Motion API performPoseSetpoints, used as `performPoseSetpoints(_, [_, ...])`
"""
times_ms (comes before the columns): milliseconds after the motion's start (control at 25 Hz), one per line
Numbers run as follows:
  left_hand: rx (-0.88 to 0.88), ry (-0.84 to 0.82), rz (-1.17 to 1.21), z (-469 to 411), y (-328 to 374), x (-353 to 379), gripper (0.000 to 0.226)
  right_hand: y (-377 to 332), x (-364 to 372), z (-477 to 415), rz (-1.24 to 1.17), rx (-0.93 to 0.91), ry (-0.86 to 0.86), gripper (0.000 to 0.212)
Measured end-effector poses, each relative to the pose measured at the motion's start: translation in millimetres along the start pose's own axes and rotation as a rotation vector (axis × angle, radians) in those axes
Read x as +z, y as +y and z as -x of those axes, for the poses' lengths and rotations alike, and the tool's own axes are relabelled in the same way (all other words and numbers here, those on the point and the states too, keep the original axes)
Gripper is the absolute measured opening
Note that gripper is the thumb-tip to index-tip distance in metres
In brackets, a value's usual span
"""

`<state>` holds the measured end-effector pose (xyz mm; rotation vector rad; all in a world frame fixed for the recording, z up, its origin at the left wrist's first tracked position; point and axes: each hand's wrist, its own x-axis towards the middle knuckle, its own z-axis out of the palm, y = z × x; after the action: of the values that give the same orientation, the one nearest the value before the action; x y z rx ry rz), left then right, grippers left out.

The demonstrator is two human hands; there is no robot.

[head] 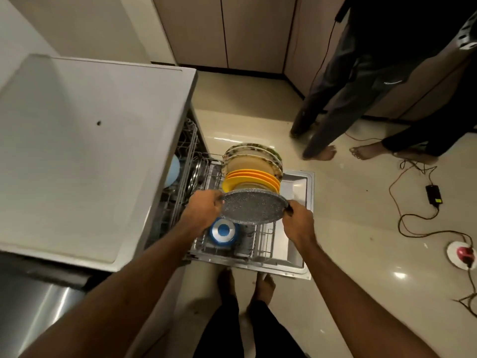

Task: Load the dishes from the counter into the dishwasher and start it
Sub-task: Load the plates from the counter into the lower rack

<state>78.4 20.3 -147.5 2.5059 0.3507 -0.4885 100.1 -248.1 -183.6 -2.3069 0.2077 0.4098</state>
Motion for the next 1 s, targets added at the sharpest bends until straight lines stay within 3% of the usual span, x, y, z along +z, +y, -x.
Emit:
performPoseSetpoints(200, [-0.120, 0.003, -0.025, -106, -37, 78, 0.017, 52, 71, -78, 0.043, 0.061, -0.008, 0.021])
performPoseSetpoints(480, [-0.180, 0.015, -0.035, -190, -84, 164, 0.020, 98, 139, -143, 0.046, 0.088, 0.025, 0.023])
performPoseSetpoints(1000, [-0.234, -0.089, -0.127, -236, -117, 207, 0.020, 126, 176, -179, 0.091, 0.124, -0.028, 0.023])
